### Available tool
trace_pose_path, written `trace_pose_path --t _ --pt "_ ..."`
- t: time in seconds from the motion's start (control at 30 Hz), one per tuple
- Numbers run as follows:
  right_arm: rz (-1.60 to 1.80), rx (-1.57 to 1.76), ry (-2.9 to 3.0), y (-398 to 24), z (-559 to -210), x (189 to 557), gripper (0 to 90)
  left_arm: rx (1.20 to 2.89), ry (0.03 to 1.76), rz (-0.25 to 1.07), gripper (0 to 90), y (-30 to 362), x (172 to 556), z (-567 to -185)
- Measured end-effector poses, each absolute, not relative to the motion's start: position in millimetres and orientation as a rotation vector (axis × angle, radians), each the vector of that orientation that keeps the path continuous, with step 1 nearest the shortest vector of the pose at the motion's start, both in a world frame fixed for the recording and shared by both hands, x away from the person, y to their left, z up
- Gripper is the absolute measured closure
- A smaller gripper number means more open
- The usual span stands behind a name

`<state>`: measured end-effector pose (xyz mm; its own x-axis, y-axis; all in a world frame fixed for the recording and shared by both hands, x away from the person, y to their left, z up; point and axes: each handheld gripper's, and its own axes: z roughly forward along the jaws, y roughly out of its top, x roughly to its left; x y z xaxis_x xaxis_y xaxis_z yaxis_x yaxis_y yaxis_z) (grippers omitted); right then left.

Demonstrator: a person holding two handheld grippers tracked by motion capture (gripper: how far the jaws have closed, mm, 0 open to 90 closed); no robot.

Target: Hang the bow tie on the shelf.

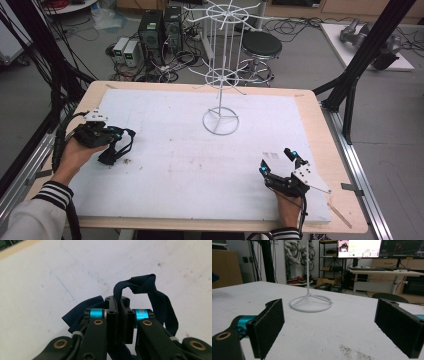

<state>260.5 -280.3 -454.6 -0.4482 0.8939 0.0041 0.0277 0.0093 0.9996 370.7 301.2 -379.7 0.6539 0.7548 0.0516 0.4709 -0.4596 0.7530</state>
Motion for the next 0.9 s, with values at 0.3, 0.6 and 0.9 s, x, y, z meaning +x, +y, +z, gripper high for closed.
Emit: trace_pose_path --t 0.3,0.6,0.9 --pt "1.527 0.972 1.569 -280 -455 260 8.2 2.011 0.872 0.530 85.4 291 366 -364" --pt "1.526 0.970 1.568 -280 -455 260 8.2 1.905 0.836 0.526 85.4 275 367 -352" --pt "1.525 0.968 1.569 -280 -455 261 8.2 1.839 0.774 0.502 85.4 252 369 -341"
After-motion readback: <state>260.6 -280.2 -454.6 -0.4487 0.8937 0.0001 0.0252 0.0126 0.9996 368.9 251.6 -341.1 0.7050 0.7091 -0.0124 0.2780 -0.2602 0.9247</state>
